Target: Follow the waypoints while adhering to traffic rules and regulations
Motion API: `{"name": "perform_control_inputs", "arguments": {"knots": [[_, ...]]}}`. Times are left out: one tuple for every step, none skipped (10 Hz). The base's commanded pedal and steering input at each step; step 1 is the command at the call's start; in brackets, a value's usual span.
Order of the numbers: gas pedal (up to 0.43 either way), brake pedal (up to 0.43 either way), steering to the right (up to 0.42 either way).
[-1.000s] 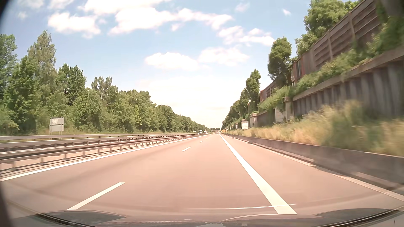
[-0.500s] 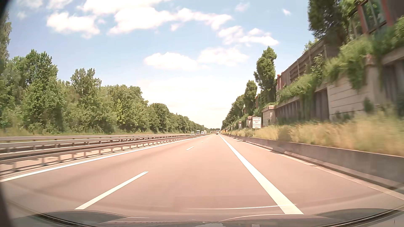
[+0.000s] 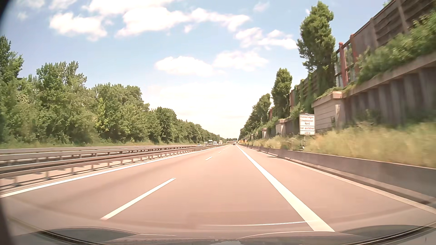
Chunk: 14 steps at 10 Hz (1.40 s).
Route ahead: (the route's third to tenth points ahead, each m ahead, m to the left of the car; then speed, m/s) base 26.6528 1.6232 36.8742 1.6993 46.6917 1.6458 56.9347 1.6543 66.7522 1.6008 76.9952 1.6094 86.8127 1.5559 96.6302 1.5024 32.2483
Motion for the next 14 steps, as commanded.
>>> {"name": "perform_control_inputs", "arguments": {"knots": [[0.319,0.012,0.000],[0.319,0.012,-0.001],[0.319,0.012,0.000],[0.319,0.012,0.000],[0.319,0.012,0.000],[0.319,0.012,-0.001],[0.319,0.012,-0.001],[0.311,0.012,-0.001],[0.287,0.012,-0.001],[0.260,0.012,0.000],[0.248,0.012,0.000],[0.248,0.012,0.001],[0.248,0.012,0.001],[0.248,0.012,0.001]]}}
